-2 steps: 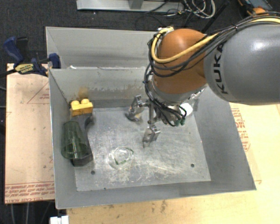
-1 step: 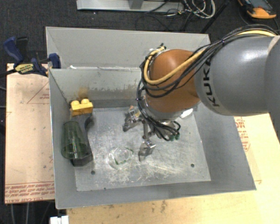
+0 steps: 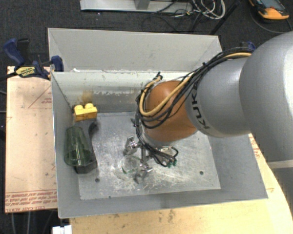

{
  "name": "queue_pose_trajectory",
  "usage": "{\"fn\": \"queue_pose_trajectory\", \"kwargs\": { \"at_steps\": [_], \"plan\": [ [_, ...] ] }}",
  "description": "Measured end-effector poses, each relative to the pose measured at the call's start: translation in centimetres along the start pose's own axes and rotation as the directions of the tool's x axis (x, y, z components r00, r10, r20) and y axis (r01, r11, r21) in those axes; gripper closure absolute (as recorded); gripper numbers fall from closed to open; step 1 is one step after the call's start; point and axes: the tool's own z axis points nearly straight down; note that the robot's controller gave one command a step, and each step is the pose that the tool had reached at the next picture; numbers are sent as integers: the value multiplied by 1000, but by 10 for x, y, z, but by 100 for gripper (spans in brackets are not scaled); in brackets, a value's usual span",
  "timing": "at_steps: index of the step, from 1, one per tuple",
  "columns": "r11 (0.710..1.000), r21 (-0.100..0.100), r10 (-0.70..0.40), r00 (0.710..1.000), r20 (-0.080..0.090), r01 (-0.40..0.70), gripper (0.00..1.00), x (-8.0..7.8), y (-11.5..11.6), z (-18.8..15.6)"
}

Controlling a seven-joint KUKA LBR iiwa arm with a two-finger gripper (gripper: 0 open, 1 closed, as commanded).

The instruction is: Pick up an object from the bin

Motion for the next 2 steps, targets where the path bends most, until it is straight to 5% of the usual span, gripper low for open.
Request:
{"fn": "queue_pose_trajectory", "kwargs": {
  "at_steps": [1,2],
  "plan": [
    [1000,0,1,1000,0,-1,100,0,0,0],
    [1000,-3,5,1000,-15,-5,100,4,2,-43]
  ]
}}
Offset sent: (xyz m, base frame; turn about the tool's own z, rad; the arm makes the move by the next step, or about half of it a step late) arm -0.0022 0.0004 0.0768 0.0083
